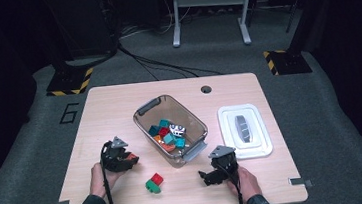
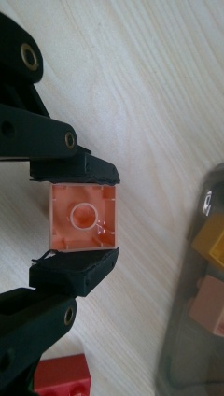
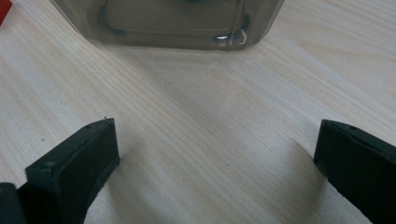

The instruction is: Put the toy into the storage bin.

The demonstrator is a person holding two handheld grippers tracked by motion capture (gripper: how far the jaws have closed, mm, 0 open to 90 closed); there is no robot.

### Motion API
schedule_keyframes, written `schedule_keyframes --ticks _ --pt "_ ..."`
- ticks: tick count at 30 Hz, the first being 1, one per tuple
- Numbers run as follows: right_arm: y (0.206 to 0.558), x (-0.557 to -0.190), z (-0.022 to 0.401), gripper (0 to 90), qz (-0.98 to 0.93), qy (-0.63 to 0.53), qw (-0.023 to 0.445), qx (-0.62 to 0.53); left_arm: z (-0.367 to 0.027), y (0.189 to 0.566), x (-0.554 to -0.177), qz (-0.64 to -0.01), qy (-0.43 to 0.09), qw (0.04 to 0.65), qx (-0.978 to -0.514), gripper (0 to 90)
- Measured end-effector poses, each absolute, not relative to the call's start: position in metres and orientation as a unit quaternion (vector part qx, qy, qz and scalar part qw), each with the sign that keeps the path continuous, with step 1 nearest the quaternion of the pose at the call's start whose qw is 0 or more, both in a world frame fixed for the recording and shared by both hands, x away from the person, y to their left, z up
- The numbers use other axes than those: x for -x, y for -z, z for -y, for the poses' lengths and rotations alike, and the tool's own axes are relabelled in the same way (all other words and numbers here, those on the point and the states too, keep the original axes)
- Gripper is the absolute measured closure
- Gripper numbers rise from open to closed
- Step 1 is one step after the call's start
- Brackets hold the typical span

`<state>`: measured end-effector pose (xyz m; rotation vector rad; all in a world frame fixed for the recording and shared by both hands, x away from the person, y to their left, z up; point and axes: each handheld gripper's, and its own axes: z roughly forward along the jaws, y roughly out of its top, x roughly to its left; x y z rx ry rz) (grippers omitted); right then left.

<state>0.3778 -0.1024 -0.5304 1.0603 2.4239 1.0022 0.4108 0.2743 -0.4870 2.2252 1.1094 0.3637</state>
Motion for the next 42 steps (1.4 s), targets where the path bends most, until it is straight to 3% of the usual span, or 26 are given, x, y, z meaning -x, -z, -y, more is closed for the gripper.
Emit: schedule_keyframes --ticks 42 --pt "0.531 -0.377 0.101 0.0 -0.842 -0.353 0.155 -0.378 -0.262 0.386 -0.409 -0.379 -0.178 0.347 -0.839 59.3"
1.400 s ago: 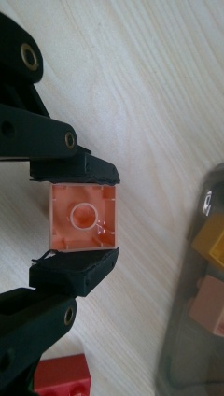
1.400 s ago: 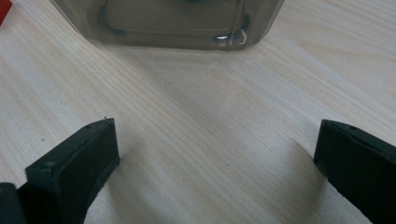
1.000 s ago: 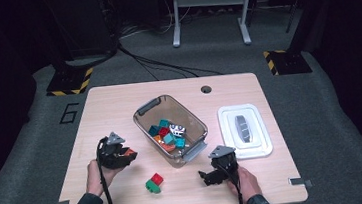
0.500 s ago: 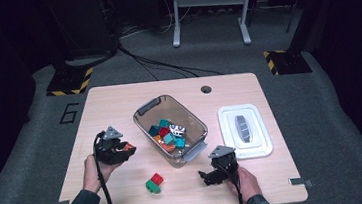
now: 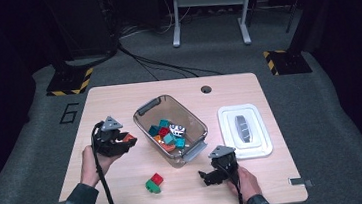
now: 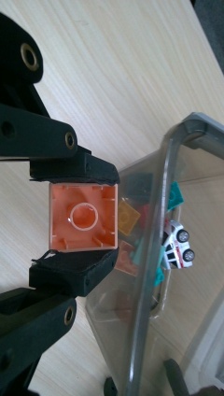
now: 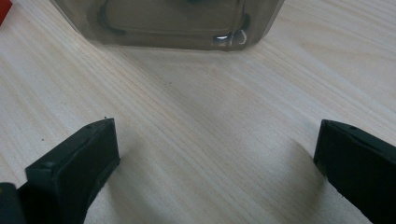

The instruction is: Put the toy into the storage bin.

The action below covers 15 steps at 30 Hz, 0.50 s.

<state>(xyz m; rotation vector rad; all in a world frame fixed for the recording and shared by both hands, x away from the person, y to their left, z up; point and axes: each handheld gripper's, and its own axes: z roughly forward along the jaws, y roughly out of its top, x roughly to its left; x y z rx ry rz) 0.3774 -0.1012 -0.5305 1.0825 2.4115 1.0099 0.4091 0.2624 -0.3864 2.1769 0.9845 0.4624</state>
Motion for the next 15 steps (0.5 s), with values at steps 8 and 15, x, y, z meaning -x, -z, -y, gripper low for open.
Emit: schedule_keyframes --ticks 8,15 --pt "0.531 -0.377 0.101 0.0 -0.842 -0.353 0.155 -0.378 -0.252 0.368 -0.412 -0.367 -0.183 0.354 -0.841 59.3" --pt "0.531 -0.377 0.101 0.0 -0.842 -0.353 0.155 -0.378 -0.239 0.357 -0.416 -0.354 -0.187 0.357 -0.844 59.3"
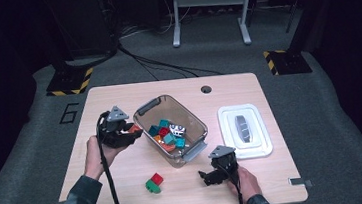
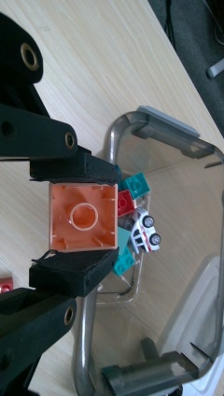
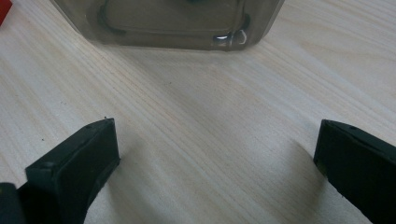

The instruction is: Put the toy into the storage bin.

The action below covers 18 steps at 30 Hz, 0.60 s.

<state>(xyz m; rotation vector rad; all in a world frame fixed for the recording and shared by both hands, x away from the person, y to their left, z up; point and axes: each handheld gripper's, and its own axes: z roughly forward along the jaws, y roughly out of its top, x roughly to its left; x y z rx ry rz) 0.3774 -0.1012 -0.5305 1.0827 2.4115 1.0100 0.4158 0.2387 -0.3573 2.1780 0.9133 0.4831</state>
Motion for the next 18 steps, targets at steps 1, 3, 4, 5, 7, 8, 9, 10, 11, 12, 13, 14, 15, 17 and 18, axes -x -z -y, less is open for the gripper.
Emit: schedule_keyframes --ticks 1,3,4,5,7,8,9,10,11,12,13,14,15,17,18 --pt "0.531 -0.377 0.101 0.0 -0.842 -0.353 0.155 -0.378 -0.237 0.356 -0.416 -0.352 -0.187 0.356 -0.845 59.3" --pt "0.531 -0.377 0.101 0.0 -0.842 -0.353 0.155 -0.378 -0.233 0.354 -0.417 -0.35 -0.186 0.359 -0.845 59.3" --pt "0.531 -0.377 0.101 0.0 -0.842 -0.353 0.155 -0.378 -0.231 0.353 -0.417 -0.348 -0.187 0.358 -0.846 59.3" --pt "0.531 -0.377 0.101 0.0 -0.842 -0.353 0.155 -0.378 -0.228 0.353 -0.417 -0.35 -0.184 0.363 -0.844 59.3" --pt "0.531 -0.377 0.101 0.0 -0.842 -0.353 0.155 -0.378 -0.224 0.352 -0.418 -0.344 -0.187 0.364 -0.845 59.3" --pt "0.531 -0.377 0.101 0.0 -0.842 -0.353 0.155 -0.378 -0.221 0.351 -0.419 -0.343 -0.185 0.365 -0.846 59.3" --pt "0.531 -0.377 0.101 0.0 -0.842 -0.353 0.155 -0.378 -0.219 0.351 -0.419 -0.34 -0.184 0.364 -0.847 59.3" --pt "0.531 -0.377 0.101 0.0 -0.842 -0.353 0.155 -0.378 -0.217 0.351 -0.419 -0.341 -0.182 0.365 -0.847 59.3" --pt "0.531 -0.377 0.101 0.0 -0.842 -0.353 0.155 -0.378 -0.215 0.351 -0.42 -0.338 -0.181 0.365 -0.848 59.3" --pt "0.531 -0.377 0.101 0.0 -0.842 -0.353 0.155 -0.378 -0.213 0.351 -0.421 -0.336 -0.179 0.366 -0.849 59.2" --pt "0.531 -0.377 0.101 0.0 -0.842 -0.353 0.155 -0.378 -0.211 0.352 -0.421 -0.336 -0.177 0.365 -0.85 59.3" --pt "0.531 -0.377 0.101 0.0 -0.842 -0.353 0.155 -0.378 -0.209 0.353 -0.421 -0.336 -0.174 0.366 -0.85 59.3" --pt "0.531 -0.377 0.101 0.0 -0.842 -0.353 0.155 -0.378 -0.207 0.353 -0.422 -0.333 -0.173 0.364 -0.853 59.2" --pt "0.53 -0.378 0.102 0.0 -0.847 -0.35 0.156 -0.37 -0.203 0.355 -0.423 -0.331 -0.169 0.364 -0.854 59.2" --pt "0.53 -0.378 0.102 0.0 -0.847 -0.35 0.156 -0.37 -0.201 0.356 -0.423 -0.33 -0.166 0.365 -0.854 59.2"
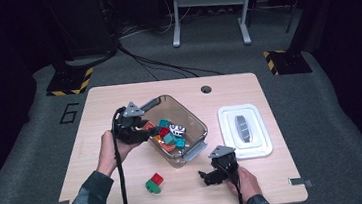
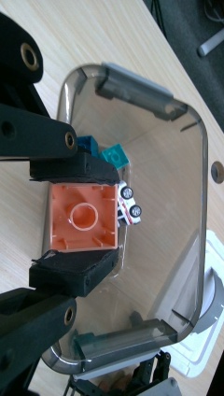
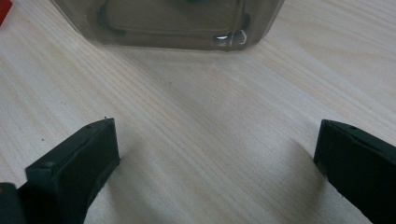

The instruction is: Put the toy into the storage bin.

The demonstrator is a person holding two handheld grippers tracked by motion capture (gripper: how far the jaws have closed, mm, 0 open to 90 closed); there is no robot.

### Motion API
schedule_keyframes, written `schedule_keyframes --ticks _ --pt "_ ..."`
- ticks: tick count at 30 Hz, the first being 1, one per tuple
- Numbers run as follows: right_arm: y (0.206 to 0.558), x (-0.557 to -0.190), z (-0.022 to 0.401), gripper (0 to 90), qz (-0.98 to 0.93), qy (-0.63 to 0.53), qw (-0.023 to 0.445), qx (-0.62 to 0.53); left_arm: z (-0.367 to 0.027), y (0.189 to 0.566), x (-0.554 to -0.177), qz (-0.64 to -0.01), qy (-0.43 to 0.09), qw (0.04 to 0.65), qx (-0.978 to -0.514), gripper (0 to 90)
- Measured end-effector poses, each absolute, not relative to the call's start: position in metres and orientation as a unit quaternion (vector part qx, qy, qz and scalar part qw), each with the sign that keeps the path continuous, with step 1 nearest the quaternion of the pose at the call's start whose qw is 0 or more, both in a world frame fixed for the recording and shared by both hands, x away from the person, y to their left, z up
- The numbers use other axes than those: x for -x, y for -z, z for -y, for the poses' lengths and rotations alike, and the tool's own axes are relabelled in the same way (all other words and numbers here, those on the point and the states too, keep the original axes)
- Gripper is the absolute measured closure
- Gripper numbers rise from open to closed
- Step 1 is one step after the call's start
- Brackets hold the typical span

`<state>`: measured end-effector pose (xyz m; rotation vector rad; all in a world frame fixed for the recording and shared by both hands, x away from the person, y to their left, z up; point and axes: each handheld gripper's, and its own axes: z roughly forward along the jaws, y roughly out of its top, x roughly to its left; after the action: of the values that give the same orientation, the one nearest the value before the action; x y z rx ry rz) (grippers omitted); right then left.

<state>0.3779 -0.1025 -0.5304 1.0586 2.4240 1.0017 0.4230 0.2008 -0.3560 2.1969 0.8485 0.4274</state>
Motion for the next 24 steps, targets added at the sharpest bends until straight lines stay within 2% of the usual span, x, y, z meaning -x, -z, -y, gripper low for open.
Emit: schedule_keyframes --ticks 24 --pt "0.53 -0.378 0.102 0.0 -0.846 -0.35 0.156 -0.37 -0.172 0.391 -0.425 -0.324 -0.111 0.344 -0.874 59.1"
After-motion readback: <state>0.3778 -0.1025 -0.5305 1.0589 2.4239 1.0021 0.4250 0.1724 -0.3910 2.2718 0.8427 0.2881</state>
